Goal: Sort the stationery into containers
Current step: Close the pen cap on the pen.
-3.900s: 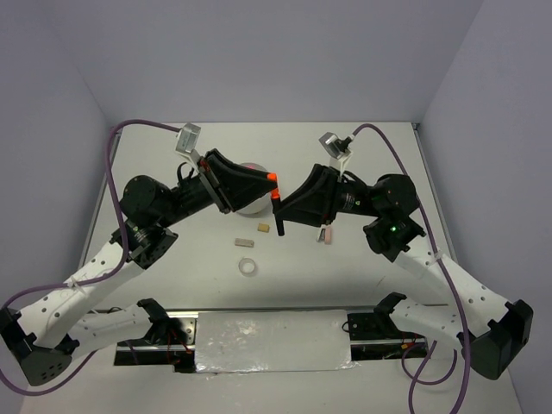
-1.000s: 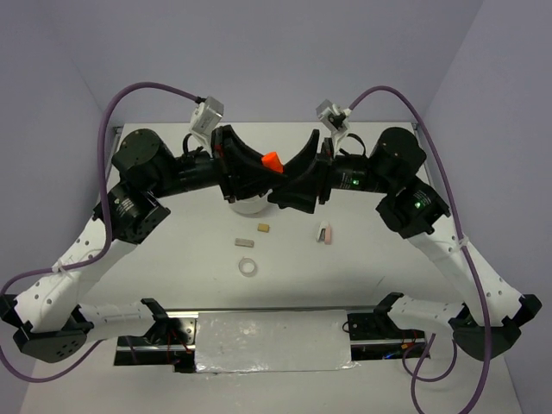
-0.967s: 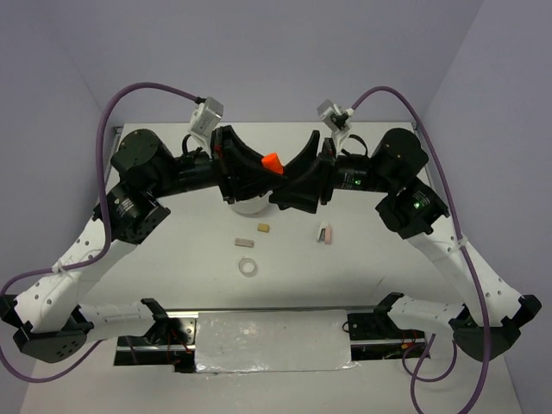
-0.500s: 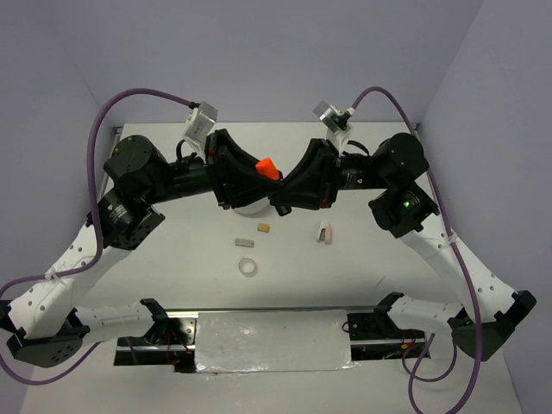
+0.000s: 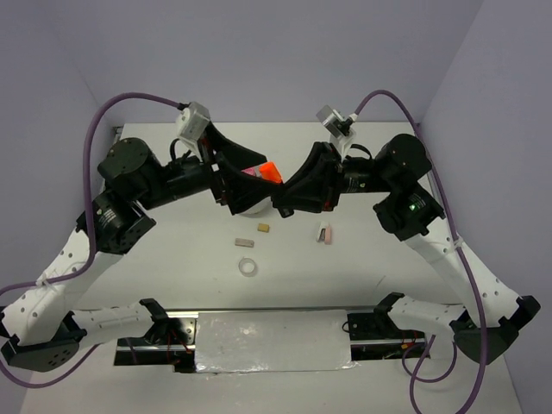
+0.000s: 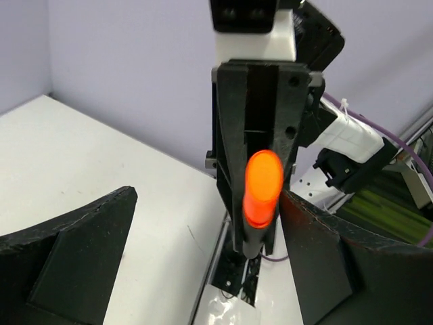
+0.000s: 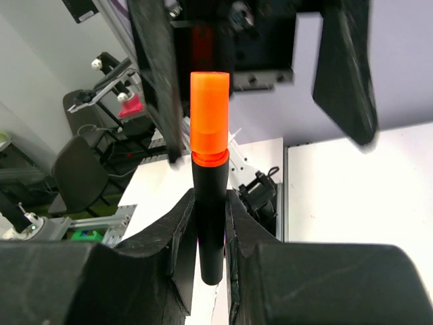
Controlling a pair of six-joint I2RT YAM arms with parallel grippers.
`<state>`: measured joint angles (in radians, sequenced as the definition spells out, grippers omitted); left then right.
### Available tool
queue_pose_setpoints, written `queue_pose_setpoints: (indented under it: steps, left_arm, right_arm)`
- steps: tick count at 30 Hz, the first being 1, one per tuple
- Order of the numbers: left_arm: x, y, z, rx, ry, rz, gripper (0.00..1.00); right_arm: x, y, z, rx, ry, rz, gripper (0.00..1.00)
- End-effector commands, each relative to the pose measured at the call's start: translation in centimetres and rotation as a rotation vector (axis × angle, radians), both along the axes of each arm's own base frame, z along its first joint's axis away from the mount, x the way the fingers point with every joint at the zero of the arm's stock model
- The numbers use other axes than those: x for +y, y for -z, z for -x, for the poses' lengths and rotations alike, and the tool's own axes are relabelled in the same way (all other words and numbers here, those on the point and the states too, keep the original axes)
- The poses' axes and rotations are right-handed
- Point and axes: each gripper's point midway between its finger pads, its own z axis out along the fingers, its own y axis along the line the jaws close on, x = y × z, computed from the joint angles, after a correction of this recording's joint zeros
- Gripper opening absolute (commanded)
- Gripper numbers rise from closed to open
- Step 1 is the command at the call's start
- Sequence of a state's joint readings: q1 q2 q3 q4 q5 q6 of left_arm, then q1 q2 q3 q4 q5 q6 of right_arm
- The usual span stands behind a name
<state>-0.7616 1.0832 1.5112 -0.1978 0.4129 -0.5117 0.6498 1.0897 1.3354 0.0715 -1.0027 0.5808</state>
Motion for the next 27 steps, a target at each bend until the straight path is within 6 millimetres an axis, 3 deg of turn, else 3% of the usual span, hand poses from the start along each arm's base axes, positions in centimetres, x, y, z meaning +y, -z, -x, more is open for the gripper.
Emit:
queue_pose_setpoints:
  steps: [1, 9, 16, 21, 27]
  left_arm:
    - [2.4, -4.3, 1.1, -0.128, -0.058, 0.105, 0.99]
    - [3.0, -5.4, 1.6, -0.148, -0.048, 0.17, 0.99]
    - [1.9, -5.4, 0.6, -0.125, -0.025, 0.188, 0.81]
    - [1.2, -4.8, 0.1, -0.097, -0.007, 0.188, 0.77]
    - [0.9, -4.5, 0.6, -0.087, 0.032, 0.2, 0.49]
  right_arm:
    - [-0.2, -0.7, 0.0, -0.045, 0.006, -0.001, 0.0]
    - [0.1, -0.3, 0.1, -0.041, -0.029, 0.013, 0.0]
    - [0.5, -0.2, 0.3, -0.041, -0.043, 0.032, 0.0]
    - [0.7, 0.0, 0.1, -0.043, -0.035, 0.039, 0.0]
    - [0.9, -0.1, -0.4, -0.039, -0.016, 0.039, 0.0]
